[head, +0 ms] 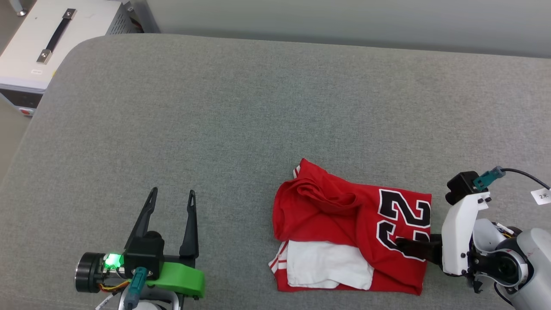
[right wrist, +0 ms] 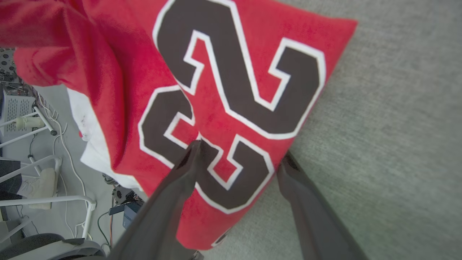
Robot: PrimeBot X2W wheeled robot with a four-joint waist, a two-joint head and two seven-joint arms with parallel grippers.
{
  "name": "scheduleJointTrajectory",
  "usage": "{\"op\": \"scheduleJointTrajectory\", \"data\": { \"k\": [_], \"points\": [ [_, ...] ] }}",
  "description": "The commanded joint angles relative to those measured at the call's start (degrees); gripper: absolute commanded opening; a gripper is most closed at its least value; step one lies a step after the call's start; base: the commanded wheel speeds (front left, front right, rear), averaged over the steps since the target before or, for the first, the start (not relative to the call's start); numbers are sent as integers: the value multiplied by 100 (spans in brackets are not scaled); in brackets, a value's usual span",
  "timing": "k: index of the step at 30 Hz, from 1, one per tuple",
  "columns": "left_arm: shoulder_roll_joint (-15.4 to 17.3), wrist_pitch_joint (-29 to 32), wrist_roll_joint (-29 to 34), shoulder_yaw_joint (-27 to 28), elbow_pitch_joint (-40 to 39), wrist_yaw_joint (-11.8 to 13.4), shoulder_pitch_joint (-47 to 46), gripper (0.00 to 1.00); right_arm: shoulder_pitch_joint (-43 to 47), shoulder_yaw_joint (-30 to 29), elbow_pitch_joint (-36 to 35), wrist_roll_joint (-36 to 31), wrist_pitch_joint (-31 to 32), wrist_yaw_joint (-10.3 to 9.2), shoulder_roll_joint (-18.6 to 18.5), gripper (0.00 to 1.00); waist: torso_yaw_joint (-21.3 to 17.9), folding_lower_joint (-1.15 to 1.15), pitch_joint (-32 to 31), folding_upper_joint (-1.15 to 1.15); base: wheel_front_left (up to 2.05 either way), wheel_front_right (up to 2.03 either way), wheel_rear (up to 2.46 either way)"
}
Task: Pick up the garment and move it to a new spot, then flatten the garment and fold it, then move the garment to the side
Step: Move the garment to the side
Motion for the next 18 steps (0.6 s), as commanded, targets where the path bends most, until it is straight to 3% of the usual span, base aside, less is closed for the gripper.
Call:
{"op": "scheduleJointTrajectory", "data": {
  "k": [1, 11, 12, 13, 18],
  "points": [
    [-31, -33, 16, -10, 16, -16, -106, 100, -122, 111, 100, 89, -50, -4, 80, 100, 87, 0, 101, 0, 0, 0, 0],
    [-61, -33, 3, 14, 60, -12, -156, 100, -229, 805, 388, 215, -540, -4, 92, 100, 121, 0, 169, 0, 0, 0, 0],
    [-61, -33, 4, 20, 62, -9, -153, 100, -260, 836, 384, 189, -648, -4, 55, 67, 110, 0, 162, 0, 0, 0, 0],
    [-61, -33, 6, 27, 68, -4, -149, 100, -295, 885, 381, 173, -766, -4, 15, 0, 93, 0, 148, 0, 0, 0, 0],
    [-66, -33, 15, 42, 88, 15, -108, 100, -487, 1052, 298, 174, -1225, -4, -193, 0, -33, 0, 59, 0, 0, 0, 0]
  ]
}}
